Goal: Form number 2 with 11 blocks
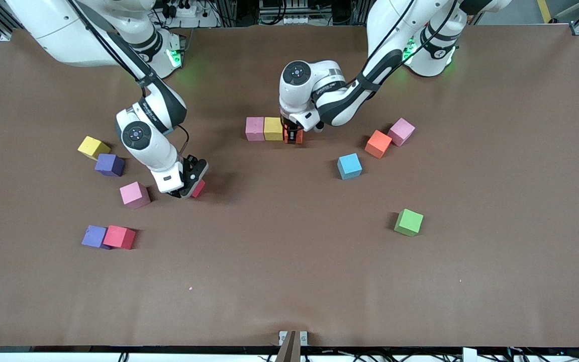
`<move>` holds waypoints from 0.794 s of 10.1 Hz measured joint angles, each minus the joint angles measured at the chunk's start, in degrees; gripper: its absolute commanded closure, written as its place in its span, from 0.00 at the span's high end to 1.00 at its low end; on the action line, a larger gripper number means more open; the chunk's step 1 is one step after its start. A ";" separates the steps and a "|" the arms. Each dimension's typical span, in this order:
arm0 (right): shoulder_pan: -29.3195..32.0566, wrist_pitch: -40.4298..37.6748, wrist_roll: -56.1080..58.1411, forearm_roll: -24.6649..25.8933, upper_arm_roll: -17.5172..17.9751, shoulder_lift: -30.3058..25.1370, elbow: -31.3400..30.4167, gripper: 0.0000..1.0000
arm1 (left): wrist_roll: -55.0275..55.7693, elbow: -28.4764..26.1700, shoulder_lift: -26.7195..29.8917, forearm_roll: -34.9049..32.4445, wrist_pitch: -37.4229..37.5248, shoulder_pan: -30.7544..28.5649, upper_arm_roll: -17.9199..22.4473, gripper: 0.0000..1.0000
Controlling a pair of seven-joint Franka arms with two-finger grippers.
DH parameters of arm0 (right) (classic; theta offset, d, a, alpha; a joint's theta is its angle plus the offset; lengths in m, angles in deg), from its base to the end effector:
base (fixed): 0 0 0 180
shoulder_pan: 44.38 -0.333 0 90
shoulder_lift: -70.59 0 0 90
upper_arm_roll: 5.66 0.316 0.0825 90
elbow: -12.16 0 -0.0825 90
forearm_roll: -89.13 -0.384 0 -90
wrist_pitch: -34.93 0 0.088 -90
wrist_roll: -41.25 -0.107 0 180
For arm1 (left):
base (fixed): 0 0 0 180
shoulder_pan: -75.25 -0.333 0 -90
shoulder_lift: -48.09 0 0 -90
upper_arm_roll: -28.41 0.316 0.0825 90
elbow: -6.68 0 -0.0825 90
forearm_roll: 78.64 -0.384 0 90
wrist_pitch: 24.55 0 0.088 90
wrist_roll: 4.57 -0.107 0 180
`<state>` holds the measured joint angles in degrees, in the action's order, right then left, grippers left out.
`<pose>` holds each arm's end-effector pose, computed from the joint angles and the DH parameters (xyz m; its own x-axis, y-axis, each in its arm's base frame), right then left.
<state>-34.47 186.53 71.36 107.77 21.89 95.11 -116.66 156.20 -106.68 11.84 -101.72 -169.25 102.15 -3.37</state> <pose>0.5133 0.1786 0.1976 0.4724 0.8797 0.0534 0.8811 -0.4730 -0.0026 0.3220 -0.5204 0.1893 0.0227 0.9969 -0.0759 0.9983 -0.0267 -0.0523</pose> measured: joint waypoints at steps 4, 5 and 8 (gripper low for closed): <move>0.04 -7.61 -0.35 -1.44 0.97 -5.34 0.88 0.39 | 0.14 0.14 -0.03 0.00 0.00 0.38 0.00 0.44; 0.03 -9.66 -0.82 -4.57 1.82 -7.01 0.87 0.39 | 0.19 0.14 -0.05 0.00 0.00 0.53 0.00 0.44; -0.15 -11.70 -2.72 -11.97 3.15 -8.96 0.79 0.40 | 0.21 0.15 -0.07 0.00 0.00 0.61 0.01 1.00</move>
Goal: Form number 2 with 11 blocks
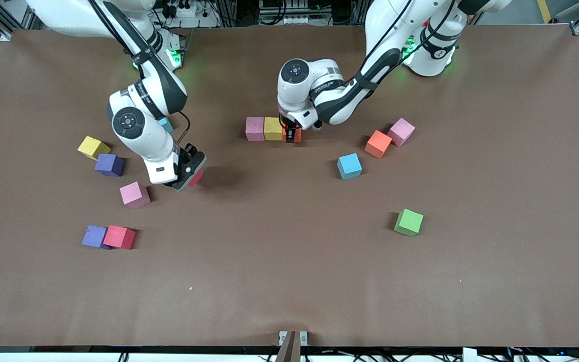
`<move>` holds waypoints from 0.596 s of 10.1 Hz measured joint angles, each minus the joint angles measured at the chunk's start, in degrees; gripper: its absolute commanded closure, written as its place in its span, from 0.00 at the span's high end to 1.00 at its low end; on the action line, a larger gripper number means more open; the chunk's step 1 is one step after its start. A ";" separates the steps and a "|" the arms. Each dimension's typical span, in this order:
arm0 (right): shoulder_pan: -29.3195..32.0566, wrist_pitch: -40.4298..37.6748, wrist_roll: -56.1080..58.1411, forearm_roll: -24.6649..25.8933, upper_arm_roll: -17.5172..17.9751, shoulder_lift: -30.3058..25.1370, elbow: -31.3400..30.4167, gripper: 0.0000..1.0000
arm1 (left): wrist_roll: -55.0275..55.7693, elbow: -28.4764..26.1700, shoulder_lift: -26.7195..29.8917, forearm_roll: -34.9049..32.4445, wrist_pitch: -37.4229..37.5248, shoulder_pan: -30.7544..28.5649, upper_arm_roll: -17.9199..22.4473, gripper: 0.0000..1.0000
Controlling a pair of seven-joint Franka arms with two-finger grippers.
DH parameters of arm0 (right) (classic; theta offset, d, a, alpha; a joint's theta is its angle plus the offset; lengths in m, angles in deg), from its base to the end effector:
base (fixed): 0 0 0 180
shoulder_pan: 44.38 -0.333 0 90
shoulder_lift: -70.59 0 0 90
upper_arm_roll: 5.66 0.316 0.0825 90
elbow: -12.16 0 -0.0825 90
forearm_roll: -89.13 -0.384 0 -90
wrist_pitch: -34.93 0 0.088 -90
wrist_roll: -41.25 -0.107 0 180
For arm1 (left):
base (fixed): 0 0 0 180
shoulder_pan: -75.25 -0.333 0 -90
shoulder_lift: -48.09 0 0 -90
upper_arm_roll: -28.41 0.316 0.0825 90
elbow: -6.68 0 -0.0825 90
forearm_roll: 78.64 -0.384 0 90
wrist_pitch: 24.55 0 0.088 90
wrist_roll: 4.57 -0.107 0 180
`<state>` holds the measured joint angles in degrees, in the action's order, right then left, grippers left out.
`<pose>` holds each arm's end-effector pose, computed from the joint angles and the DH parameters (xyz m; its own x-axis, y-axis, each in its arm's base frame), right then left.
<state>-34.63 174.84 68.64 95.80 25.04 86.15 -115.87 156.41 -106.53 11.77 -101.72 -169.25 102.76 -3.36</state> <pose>0.5064 0.1946 0.2632 0.6067 0.7948 0.0133 0.7937 -0.6048 -0.0656 0.3172 -0.5243 0.1895 0.0287 0.9966 -0.0770 0.9981 -0.0328 -0.0521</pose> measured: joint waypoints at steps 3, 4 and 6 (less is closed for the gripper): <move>-1.16 -1.17 -7.98 -0.28 0.16 0.00 -0.03 0.40 | 0.03 0.22 0.01 0.00 0.24 -0.06 0.06 1.00; -1.80 -1.24 -10.47 -0.34 0.19 0.00 -0.04 0.40 | 0.03 0.50 0.11 0.00 0.97 -0.19 0.12 1.00; -3.00 -1.26 -17.13 -0.70 0.27 0.00 -0.05 0.40 | 0.03 1.18 1.45 -0.14 3.90 -0.58 0.12 1.00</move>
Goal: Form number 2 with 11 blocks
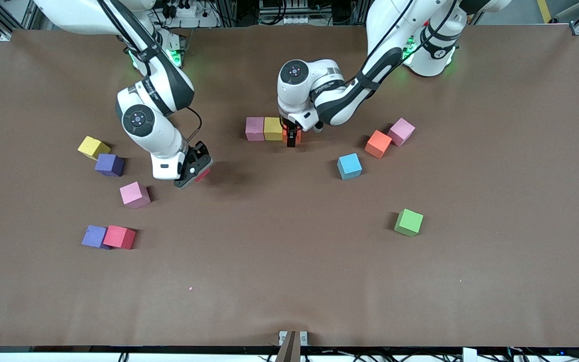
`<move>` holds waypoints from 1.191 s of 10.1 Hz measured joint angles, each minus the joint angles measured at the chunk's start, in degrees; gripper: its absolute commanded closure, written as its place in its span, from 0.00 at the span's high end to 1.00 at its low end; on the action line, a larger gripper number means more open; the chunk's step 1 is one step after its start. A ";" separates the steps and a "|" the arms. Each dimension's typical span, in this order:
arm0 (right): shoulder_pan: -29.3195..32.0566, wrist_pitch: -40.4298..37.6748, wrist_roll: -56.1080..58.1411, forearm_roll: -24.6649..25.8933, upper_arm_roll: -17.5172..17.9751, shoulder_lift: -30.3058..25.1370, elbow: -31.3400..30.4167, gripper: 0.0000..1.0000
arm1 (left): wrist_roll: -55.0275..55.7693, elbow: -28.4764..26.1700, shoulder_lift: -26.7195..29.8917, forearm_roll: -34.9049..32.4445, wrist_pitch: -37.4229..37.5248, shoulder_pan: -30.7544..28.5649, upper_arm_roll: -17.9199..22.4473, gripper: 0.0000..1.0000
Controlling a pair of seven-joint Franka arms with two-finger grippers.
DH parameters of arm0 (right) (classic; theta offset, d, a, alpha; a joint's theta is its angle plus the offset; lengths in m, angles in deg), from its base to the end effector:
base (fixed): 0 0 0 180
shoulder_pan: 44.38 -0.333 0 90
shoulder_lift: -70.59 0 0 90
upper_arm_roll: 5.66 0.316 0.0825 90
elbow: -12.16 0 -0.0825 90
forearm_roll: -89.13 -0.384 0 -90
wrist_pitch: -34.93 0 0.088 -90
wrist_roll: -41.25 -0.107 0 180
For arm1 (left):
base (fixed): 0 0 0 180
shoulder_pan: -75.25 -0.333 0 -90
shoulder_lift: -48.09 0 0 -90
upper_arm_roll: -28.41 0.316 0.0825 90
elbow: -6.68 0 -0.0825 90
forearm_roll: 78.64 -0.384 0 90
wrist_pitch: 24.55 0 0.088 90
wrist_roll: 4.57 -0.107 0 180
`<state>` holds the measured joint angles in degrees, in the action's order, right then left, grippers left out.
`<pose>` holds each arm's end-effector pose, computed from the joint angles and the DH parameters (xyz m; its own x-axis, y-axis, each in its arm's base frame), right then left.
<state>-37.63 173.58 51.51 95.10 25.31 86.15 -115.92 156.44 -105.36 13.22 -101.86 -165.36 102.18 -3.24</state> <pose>0.4921 0.2221 0.2614 0.7837 0.6206 -0.0274 0.6171 -0.7828 -0.0793 0.3304 -0.5200 0.2036 0.0170 0.9991 -0.0380 0.9991 -0.0185 -0.0376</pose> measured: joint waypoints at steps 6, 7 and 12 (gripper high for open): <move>-6.38 0.33 -21.74 -0.21 1.57 -0.02 1.52 0.40 | -2.84 -0.57 5.54 -0.34 7.35 -8.66 -6.75 1.00; -8.14 0.38 -26.28 -0.23 1.76 -0.01 2.17 0.40 | -4.03 -1.23 5.61 -0.87 8.88 -14.49 -11.45 1.00; -21.57 0.54 -54.67 -0.21 0.42 4.40 9.91 0.40 | -29.34 -3.53 5.27 -2.88 11.67 -33.50 -19.76 1.00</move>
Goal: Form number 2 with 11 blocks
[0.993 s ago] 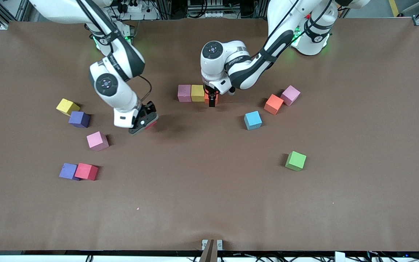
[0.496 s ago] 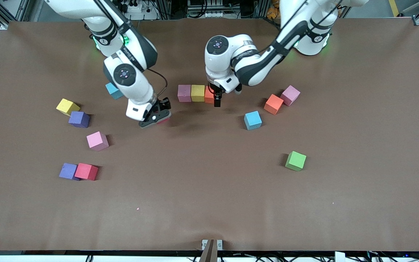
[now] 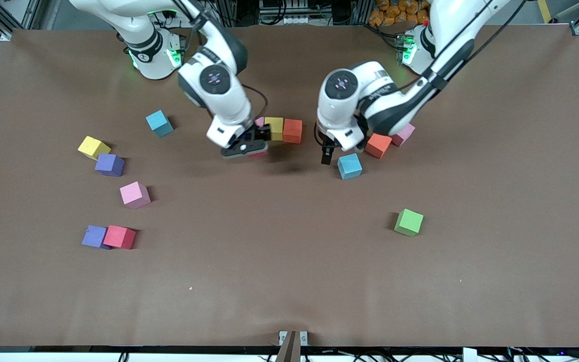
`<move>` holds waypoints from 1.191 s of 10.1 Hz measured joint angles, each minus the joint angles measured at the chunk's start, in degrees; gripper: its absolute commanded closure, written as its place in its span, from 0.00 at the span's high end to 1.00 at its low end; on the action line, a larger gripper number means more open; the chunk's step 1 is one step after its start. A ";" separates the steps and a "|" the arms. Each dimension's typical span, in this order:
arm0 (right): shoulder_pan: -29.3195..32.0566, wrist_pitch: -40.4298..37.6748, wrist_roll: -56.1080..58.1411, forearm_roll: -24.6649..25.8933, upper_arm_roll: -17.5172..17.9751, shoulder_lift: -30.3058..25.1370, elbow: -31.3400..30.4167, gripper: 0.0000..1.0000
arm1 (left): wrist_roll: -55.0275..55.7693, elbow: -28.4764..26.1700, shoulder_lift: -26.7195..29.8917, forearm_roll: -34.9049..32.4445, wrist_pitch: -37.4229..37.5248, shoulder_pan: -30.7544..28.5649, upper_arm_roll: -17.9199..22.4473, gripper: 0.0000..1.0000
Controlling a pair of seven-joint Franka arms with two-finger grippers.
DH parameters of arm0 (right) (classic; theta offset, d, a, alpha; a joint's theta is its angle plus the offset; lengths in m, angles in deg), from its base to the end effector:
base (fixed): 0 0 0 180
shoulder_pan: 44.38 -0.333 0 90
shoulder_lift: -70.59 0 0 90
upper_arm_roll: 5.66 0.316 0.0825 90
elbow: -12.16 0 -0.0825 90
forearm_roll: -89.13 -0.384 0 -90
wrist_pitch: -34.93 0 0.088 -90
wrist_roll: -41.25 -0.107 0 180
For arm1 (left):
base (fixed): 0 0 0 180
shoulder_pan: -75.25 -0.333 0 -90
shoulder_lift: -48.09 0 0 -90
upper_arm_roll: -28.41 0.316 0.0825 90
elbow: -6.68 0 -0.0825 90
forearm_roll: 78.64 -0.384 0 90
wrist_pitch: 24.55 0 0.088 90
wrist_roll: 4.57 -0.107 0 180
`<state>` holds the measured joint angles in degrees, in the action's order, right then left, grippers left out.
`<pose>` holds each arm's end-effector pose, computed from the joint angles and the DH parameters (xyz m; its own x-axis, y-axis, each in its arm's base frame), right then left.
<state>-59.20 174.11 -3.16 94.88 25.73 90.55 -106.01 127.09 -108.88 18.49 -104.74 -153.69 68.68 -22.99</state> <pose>0.4191 0.4233 0.2946 0.9971 0.0733 -0.0212 0.0699 -0.9891 -0.1300 0.4401 -0.3952 0.2759 0.2990 0.9539 -0.0249 0.9519 -0.3000 -0.0624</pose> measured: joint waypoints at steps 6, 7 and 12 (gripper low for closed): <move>-19.56 0.16 -13.73 0.15 -13.84 10.74 10.67 0.40 | -39.53 -0.62 -2.74 0.00 0.00 -6.15 -0.01 1.00; -20.68 0.17 -14.29 0.15 -14.51 11.46 11.13 0.40 | -44.42 -0.84 -3.27 -0.01 0.00 -6.61 0.00 1.00; -22.38 0.21 -16.39 1.15 -15.28 13.05 12.17 0.40 | -56.81 -1.01 -5.70 -1.60 -2.82 -8.69 0.01 1.00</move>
<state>-81.58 174.32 -19.56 96.04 10.45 103.60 -93.84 70.28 -109.90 12.80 -106.34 -156.51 59.99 -22.98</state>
